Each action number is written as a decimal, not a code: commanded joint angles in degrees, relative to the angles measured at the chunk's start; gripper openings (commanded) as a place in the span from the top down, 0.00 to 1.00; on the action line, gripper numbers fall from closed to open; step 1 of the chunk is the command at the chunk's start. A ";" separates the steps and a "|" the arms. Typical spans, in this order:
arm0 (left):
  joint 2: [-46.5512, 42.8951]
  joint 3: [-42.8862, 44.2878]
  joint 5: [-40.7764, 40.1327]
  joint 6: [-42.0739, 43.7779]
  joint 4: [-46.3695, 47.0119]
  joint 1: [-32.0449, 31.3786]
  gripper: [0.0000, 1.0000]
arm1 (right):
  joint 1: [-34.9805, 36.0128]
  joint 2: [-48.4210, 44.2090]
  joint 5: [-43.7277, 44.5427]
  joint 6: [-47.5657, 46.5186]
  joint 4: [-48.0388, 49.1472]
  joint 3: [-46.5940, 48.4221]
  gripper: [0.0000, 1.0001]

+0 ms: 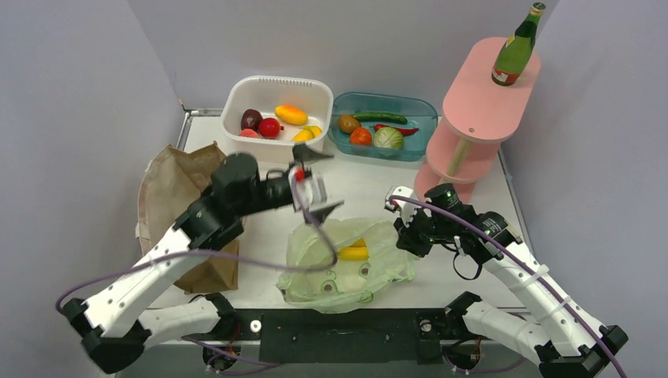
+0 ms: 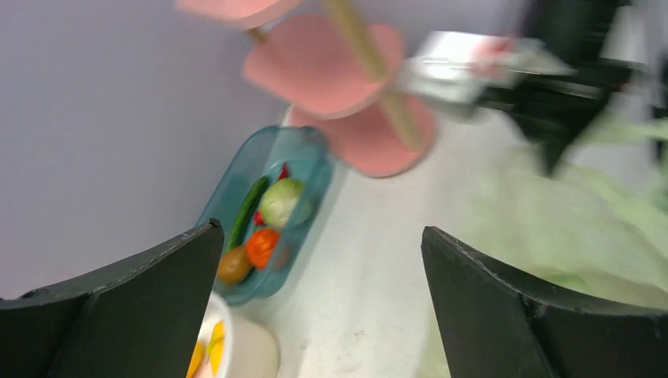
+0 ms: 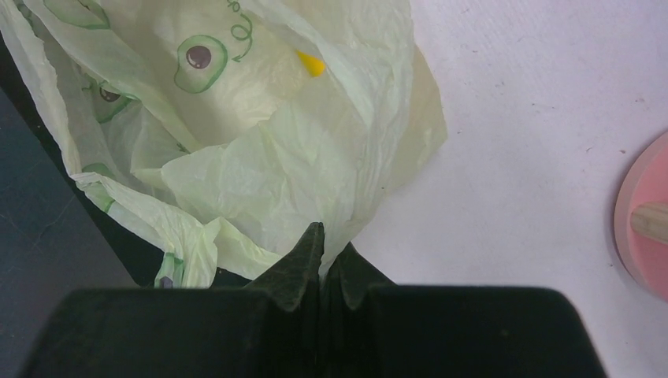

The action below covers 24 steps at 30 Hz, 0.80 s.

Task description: Untie the knot of the grocery bags and take out the mixed food

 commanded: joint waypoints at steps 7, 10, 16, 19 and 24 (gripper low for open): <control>-13.06 -24.86 -11.43 31.87 -13.62 -29.25 0.03 | -0.20 2.45 -5.03 3.59 2.90 2.29 1.00; -9.51 -26.01 -12.93 34.48 -11.74 -31.07 0.03 | -0.17 3.55 -8.59 6.92 4.54 3.01 1.00; -3.24 -32.68 -20.61 44.86 -5.22 -31.53 0.03 | -0.38 4.85 -12.88 11.34 7.07 3.80 1.00; -1.66 -35.08 -21.67 47.40 -3.66 -31.49 0.03 | -0.55 4.83 -15.98 13.28 7.36 4.18 1.00; 2.74 -39.80 -29.58 51.28 5.24 -31.49 0.03 | -0.56 4.30 -19.34 14.62 6.80 4.24 1.00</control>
